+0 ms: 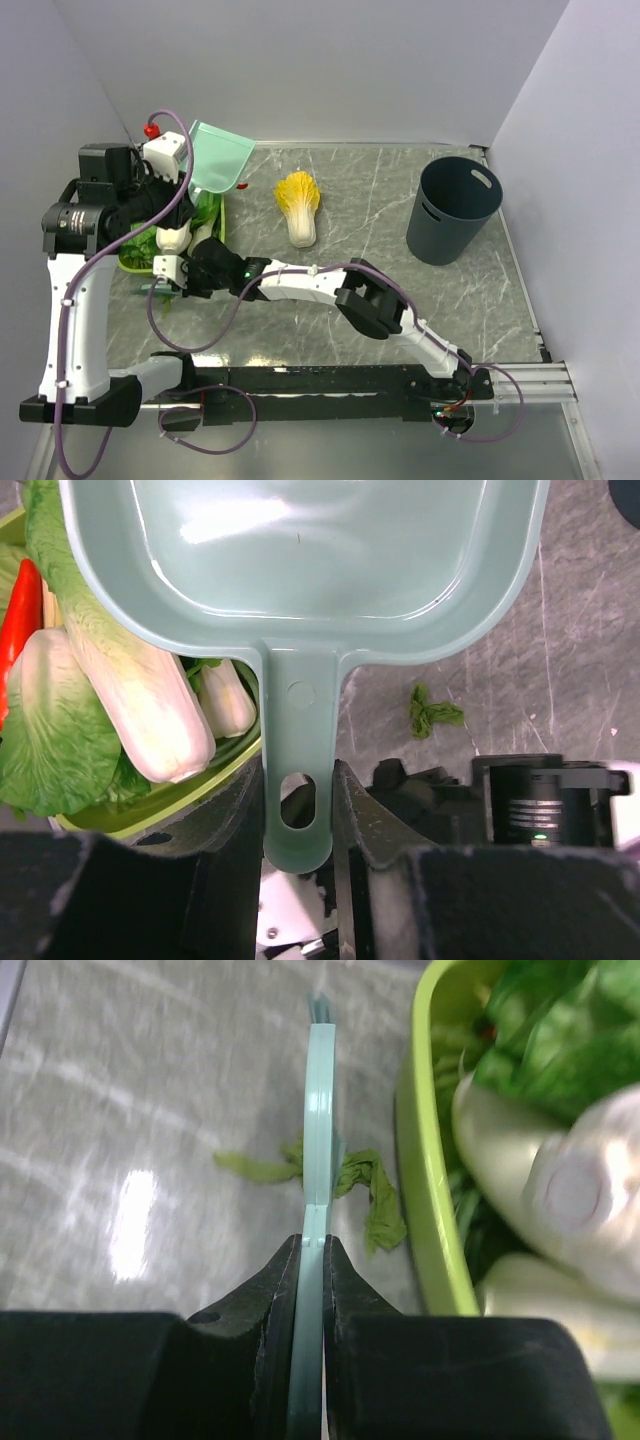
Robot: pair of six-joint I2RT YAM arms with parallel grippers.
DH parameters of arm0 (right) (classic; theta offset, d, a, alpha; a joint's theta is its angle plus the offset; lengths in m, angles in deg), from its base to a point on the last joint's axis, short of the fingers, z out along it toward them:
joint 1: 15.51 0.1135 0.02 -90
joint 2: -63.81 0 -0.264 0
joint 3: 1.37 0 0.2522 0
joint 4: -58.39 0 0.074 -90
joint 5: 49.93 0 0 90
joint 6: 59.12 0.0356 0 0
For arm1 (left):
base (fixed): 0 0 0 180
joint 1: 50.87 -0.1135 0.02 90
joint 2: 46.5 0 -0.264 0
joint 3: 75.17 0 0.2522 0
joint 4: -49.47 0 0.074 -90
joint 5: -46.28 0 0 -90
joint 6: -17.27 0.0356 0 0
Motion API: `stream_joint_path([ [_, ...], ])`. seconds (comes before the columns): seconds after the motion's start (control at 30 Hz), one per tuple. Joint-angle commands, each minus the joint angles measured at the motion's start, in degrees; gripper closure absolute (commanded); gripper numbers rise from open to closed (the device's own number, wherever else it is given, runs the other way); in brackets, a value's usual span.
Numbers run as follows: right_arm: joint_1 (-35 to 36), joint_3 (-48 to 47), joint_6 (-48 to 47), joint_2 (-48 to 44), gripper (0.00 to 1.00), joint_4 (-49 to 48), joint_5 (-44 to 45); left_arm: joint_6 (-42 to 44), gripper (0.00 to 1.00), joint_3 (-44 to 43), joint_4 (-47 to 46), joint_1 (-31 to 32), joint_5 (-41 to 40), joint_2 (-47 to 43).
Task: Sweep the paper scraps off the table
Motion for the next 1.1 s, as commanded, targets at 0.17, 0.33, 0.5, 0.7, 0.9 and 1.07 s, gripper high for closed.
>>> stream_joint_path([
  [0.17,-0.6,19.8,0.7,-24.0,1.00,12.7,3.4,0.7,0.99,2.8,-6.9,-0.2,3.4,-3.2],
  [0.33,-2.2,37.7,-0.3,-40.1,1.00,21.3,4.8,1.0,0.99,4.5,-9.6,-0.2,4.1,-3.9],
  [0.5,-6.7,48.3,-0.1,-50.9,1.00,32.2,5.6,0.2,0.99,6.5,-13.0,-0.2,6.0,-4.2],
  [0.7,-12.4,44.4,-1.6,-61.1,1.00,41.7,2.6,0.4,0.99,6.4,-14.4,-0.2,8.7,-2.8],
  [0.9,-12.7,40.5,0.7,-62.4,1.00,43.4,2.1,4.1,0.99,6.2,-11.4,-0.1,9.0,-0.7],
  [1.07,-14.1,42.5,4.2,-63.5,1.00,39.8,-0.2,7.5,0.99,8.5,-8.0,-0.1,5.2,-2.0],
])
